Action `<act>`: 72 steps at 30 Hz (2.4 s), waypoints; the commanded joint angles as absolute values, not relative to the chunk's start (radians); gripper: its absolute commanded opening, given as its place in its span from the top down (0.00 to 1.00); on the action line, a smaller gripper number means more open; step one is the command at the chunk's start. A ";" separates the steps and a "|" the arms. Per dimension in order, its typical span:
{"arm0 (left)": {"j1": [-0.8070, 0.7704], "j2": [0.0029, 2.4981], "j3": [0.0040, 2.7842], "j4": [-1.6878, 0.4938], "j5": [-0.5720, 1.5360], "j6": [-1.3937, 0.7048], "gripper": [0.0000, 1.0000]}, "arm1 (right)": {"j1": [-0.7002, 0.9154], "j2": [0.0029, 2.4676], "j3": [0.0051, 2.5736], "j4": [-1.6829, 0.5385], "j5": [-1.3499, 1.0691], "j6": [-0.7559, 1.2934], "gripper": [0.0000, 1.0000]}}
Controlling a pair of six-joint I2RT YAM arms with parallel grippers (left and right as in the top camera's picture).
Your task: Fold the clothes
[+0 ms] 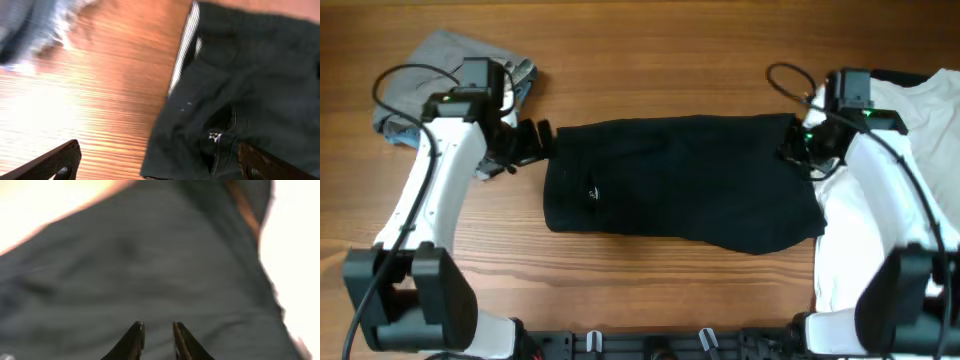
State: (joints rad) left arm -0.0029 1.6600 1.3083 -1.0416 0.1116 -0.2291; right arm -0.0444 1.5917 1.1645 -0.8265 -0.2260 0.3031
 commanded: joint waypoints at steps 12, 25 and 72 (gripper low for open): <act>-0.010 1.971 1.162 -0.853 0.445 0.023 0.00 | 0.216 1.845 1.069 -0.781 -0.263 0.323 0.76; -0.212 2.068 1.213 -0.999 0.294 0.015 0.96 | 0.205 1.798 1.084 -0.840 -0.200 0.296 0.79; -0.579 1.936 1.681 -1.184 0.261 -0.423 0.96 | 0.193 1.839 1.170 -0.739 -0.133 0.288 0.96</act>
State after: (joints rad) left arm -0.5838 1.9434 1.6836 -1.1732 0.2600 -0.4316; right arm 0.2058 1.7554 1.1614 -0.7750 -0.1051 0.3496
